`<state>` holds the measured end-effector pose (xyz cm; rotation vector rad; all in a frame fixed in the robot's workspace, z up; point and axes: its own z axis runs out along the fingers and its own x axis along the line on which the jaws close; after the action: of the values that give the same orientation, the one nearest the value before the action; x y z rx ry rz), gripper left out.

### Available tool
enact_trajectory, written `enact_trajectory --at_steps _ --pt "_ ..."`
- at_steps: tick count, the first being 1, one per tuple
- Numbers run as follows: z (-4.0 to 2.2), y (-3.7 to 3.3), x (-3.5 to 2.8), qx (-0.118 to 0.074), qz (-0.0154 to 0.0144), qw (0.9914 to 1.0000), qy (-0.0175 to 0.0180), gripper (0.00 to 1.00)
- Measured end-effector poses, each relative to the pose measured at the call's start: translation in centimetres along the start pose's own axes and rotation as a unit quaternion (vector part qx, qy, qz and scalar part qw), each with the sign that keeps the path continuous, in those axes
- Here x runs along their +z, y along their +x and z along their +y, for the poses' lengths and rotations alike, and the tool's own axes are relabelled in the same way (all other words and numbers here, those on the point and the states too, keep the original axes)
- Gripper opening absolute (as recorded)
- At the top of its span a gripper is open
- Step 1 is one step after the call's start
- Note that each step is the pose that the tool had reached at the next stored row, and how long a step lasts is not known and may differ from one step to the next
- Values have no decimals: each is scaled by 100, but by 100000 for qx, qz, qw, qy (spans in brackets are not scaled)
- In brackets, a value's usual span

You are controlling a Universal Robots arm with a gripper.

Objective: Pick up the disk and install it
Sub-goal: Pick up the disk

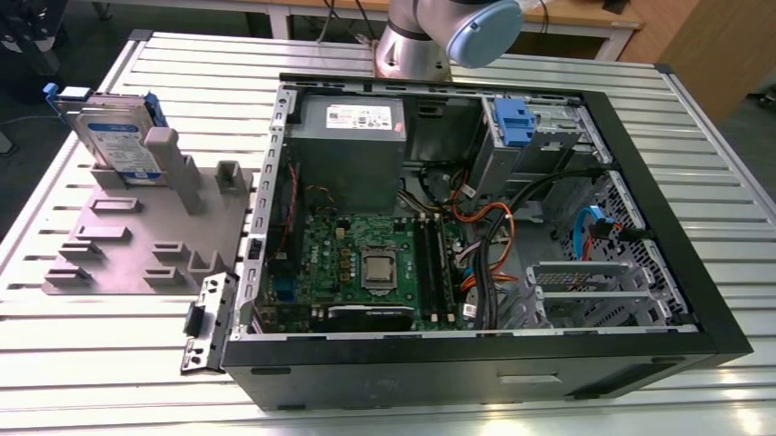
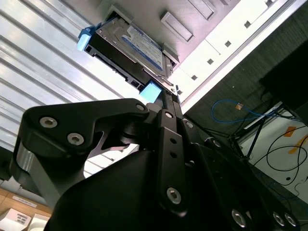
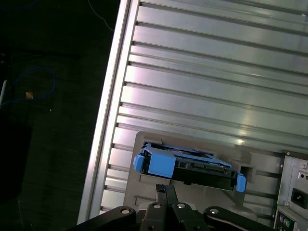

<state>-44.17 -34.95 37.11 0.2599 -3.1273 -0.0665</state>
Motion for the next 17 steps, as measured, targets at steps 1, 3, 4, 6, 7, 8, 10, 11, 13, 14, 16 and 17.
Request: enact_trajectory --at_steps 1,3,4,6,7,8,10,11,13,14,16,17 --pt "0 0 0 -6 4 100000 2 11" --pt "0 0 0 -113 8 100000 3 11" --pt "0 0 0 -212 10 100000 2 11" --pt "0 0 0 -453 23 99999 0 11" --pt "0 0 -1 -577 30 99998 1 11" --pt "0 0 -1 -706 35 99998 3 11" --pt "0 0 0 -982 42 99995 -1 11" --pt "0 0 0 -1128 49 99994 -1 11" --pt "0 0 0 -1520 70 99988 1 11" --pt "0 0 0 -1796 75 99984 -2 11" --pt "0 0 0 -2574 110 99967 -2 11" --pt "0 0 0 -3145 135 99950 -2 11"
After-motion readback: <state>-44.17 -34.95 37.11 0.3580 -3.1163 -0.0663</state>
